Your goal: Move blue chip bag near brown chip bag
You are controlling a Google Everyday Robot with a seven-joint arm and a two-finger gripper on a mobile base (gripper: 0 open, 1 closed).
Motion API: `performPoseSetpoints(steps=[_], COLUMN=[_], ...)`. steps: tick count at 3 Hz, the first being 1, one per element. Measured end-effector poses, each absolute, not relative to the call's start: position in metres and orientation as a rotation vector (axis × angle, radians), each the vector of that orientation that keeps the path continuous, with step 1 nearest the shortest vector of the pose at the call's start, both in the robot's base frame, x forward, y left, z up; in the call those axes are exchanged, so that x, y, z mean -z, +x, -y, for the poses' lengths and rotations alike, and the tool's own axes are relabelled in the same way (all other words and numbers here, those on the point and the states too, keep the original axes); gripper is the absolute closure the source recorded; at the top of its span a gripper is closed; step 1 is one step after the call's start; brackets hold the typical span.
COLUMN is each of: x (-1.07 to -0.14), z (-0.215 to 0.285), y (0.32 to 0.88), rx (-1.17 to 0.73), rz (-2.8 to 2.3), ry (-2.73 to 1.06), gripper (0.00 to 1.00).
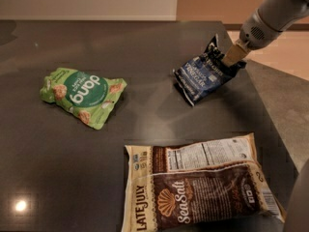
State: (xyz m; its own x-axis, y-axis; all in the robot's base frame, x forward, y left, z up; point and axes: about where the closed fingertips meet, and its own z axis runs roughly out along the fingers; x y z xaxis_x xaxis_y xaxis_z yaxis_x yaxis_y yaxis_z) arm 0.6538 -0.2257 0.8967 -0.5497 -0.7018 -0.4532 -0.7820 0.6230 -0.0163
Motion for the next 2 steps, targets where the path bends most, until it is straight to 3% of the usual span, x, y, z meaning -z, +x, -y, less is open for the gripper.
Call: performPoseSetpoints(steps=[2], x=[-0.957], z=[0.170], y=[0.591], rx=[-0.444], rz=[-2.292], ry=[-1.306], gripper=[1.00])
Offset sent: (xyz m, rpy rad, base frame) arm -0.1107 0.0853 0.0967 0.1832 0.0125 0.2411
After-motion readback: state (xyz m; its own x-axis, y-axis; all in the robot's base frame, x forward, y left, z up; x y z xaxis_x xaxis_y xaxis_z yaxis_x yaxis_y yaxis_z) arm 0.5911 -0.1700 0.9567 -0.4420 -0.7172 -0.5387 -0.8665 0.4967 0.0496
